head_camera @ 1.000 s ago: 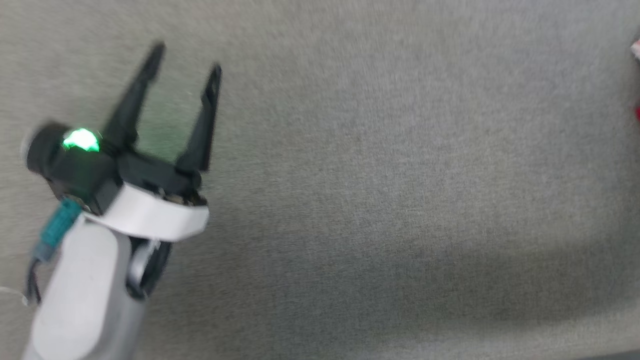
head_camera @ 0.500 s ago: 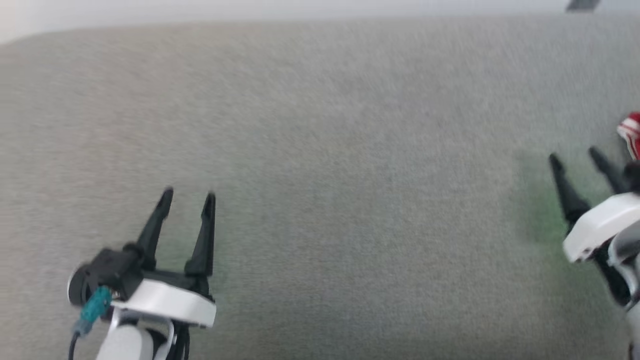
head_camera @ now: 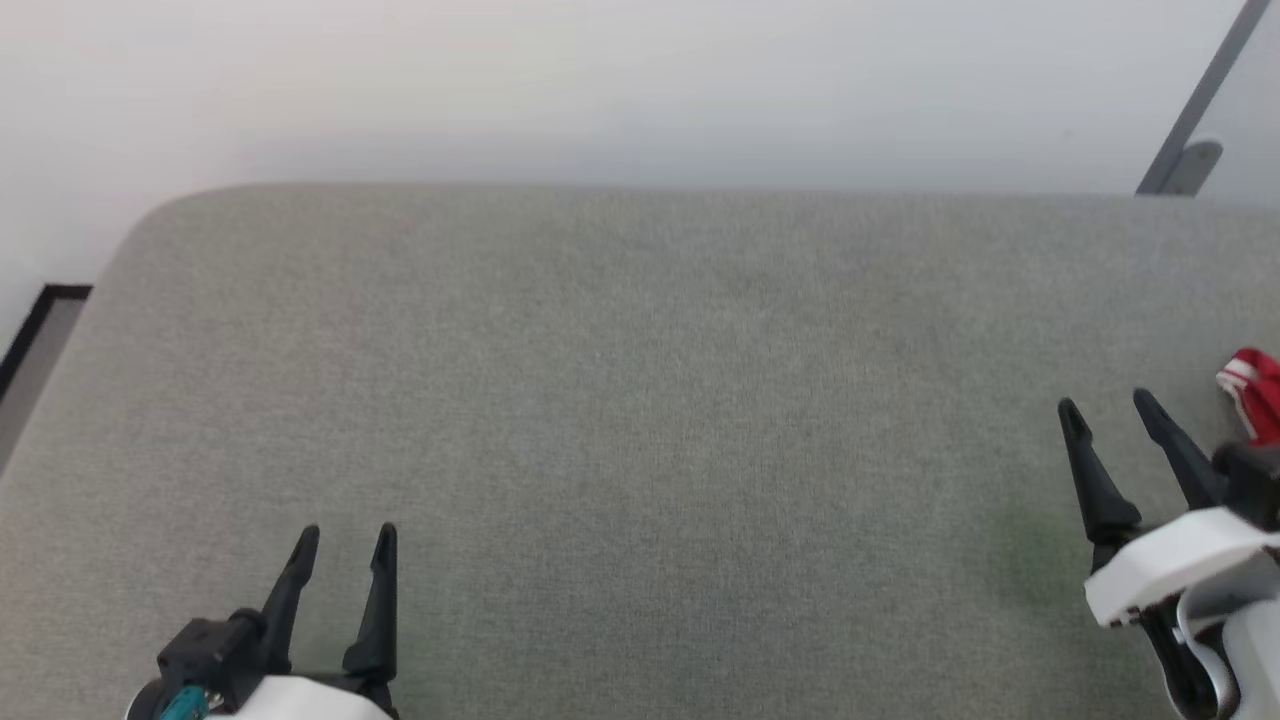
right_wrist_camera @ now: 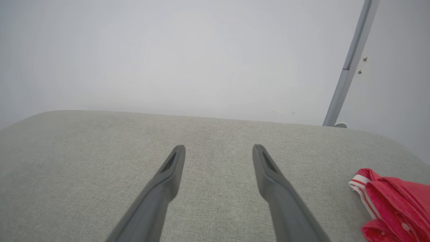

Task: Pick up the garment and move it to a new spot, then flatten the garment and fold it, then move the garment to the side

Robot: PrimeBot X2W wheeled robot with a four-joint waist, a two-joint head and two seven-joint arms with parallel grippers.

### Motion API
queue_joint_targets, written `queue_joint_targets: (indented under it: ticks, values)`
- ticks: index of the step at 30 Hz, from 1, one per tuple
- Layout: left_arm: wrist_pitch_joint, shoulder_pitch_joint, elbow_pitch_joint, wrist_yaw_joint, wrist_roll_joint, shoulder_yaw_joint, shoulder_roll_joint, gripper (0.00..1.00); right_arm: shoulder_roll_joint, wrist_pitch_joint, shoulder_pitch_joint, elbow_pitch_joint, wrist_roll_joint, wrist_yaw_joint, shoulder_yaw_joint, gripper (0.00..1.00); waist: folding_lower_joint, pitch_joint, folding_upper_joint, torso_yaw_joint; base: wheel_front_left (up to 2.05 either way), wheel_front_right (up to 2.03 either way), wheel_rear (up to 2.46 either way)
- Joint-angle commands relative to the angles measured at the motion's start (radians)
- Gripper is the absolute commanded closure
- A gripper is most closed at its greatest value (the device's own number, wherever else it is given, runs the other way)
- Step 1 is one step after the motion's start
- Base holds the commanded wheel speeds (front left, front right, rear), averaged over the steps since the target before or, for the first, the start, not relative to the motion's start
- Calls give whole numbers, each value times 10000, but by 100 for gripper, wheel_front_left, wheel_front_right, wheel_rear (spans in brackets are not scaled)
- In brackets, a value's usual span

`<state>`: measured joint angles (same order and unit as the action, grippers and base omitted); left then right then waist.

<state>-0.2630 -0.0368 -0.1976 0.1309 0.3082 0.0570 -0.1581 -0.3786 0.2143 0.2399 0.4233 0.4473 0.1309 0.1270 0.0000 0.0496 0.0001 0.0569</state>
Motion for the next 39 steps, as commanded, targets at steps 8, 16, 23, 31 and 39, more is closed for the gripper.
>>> queue_joint_targets:
  ticks: [8, 16, 23, 31, 39]
  values:
    - [-20, -575, 239, -9, 125, -257, -3, 0, 341, 284, -1100, -1012, -300, -3, -726, 0, 0, -655, -1, 141, 0, 0, 0]
    - [-20, -1025, 571, -9, 26, -350, -11, 0, 592, 174, -1910, -1816, -456, -2, -1255, 0, 0, -845, -1, 120, 0, 0, 0]
    - [-20, -1502, 1137, -9, -86, -521, -15, 0, 920, -132, -2621, -2509, -611, -2, -1685, 0, 0, -884, -1, 49, 0, 0, 0]
    - [-20, -1498, 1260, -9, -23, -566, 22, 0, 1071, -302, -2697, -2752, -699, -2, -1802, 0, 0, -899, -1, -2, 0, 0, 0]
    - [-19, -1493, 1297, -9, -21, -638, -51, 0, 1114, -345, -2736, -2791, -656, -2, -1801, 0, 0, -931, -1, -25, 0, 0, 0]
